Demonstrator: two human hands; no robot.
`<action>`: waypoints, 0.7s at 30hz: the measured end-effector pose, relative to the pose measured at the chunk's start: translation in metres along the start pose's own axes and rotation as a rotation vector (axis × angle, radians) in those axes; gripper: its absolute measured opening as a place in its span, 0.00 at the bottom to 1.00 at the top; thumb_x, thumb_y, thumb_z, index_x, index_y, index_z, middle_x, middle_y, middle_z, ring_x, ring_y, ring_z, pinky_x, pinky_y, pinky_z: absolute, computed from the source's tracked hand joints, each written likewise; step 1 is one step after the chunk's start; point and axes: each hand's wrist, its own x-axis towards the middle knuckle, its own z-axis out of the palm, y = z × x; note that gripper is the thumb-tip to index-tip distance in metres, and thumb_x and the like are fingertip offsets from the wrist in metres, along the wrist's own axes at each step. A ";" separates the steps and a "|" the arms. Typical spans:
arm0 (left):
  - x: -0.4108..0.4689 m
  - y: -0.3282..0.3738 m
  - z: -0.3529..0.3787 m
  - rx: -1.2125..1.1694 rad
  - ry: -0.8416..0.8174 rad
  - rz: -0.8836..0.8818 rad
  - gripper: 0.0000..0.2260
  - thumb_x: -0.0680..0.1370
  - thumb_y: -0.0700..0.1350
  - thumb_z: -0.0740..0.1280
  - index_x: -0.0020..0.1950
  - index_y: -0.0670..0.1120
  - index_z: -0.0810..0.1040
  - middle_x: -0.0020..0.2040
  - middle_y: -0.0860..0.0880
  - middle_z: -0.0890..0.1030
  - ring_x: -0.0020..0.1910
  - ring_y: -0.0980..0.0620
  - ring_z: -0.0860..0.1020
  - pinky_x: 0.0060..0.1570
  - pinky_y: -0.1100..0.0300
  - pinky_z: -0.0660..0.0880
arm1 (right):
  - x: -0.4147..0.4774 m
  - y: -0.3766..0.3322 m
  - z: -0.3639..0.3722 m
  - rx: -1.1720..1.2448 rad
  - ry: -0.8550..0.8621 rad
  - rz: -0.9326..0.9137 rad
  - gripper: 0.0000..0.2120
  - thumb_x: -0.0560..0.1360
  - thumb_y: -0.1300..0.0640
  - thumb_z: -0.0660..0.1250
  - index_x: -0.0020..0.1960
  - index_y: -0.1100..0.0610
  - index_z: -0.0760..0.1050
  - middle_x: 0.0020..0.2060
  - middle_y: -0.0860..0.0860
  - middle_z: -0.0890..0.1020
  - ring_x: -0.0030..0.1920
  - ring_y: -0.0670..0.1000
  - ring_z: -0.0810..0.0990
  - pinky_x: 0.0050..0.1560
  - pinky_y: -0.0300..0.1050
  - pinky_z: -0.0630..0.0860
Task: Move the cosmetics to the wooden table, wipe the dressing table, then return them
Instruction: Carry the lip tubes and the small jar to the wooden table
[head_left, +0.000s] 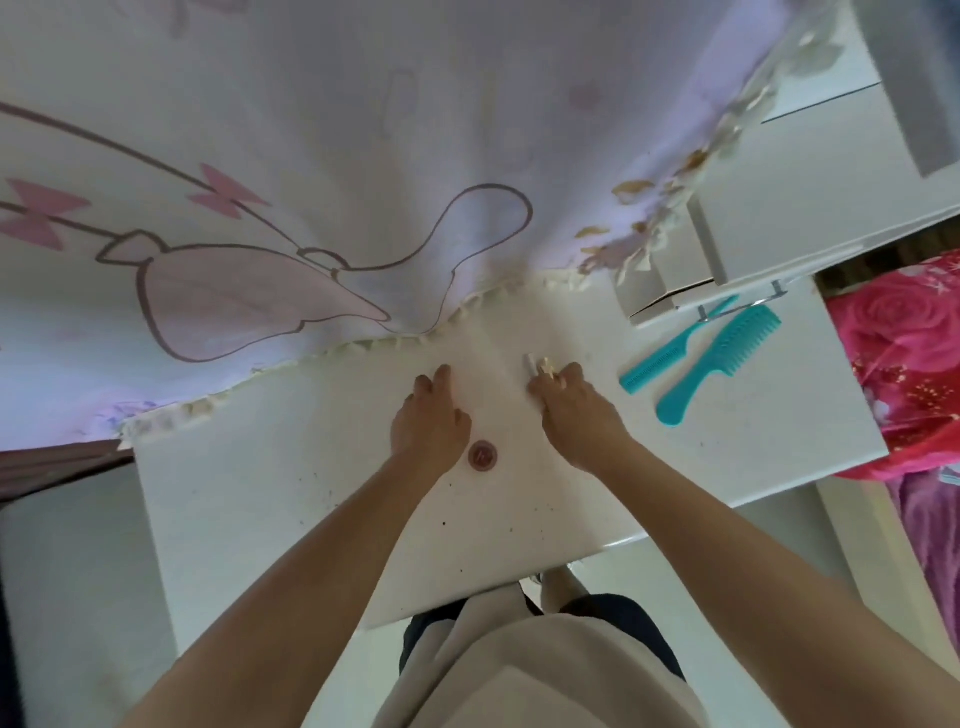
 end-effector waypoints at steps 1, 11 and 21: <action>0.001 -0.001 0.000 -0.023 0.002 0.014 0.26 0.78 0.47 0.61 0.75 0.48 0.58 0.62 0.42 0.71 0.52 0.40 0.78 0.44 0.51 0.73 | -0.001 -0.002 0.003 -0.001 -0.040 -0.023 0.17 0.79 0.60 0.58 0.67 0.51 0.66 0.57 0.55 0.67 0.50 0.59 0.75 0.47 0.52 0.76; -0.019 -0.018 -0.019 -0.146 0.106 0.039 0.22 0.77 0.45 0.61 0.70 0.48 0.61 0.53 0.46 0.71 0.37 0.46 0.72 0.35 0.55 0.68 | -0.016 -0.001 -0.020 0.020 -0.039 -0.040 0.09 0.79 0.58 0.60 0.59 0.55 0.66 0.51 0.54 0.67 0.34 0.55 0.73 0.39 0.51 0.74; -0.124 -0.009 -0.059 -0.266 0.524 -0.092 0.23 0.74 0.41 0.63 0.69 0.48 0.65 0.49 0.47 0.72 0.35 0.43 0.76 0.34 0.57 0.69 | -0.052 -0.014 -0.092 -0.082 0.115 -0.359 0.20 0.79 0.56 0.61 0.69 0.46 0.63 0.54 0.53 0.71 0.45 0.61 0.80 0.45 0.53 0.76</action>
